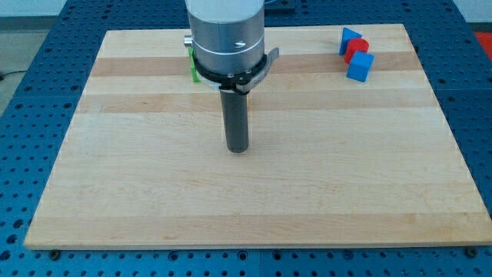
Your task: Move the yellow hexagon to the bottom of the yellow heart
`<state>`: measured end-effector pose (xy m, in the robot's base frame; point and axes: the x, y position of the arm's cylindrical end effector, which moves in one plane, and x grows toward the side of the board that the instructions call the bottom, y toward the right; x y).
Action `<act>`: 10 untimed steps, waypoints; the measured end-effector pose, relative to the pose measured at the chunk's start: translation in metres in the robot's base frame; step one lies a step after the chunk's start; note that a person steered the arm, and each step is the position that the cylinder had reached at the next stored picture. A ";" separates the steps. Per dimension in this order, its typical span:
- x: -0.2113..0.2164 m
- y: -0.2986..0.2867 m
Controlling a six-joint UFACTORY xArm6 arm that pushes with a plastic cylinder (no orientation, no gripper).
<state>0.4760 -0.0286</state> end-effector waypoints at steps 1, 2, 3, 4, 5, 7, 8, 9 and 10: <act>-0.019 0.000; -0.032 0.003; -0.066 0.007; -0.093 0.007; -0.104 0.007; -0.101 0.006; -0.110 0.006; -0.122 0.005; -0.131 0.000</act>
<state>0.3448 -0.0283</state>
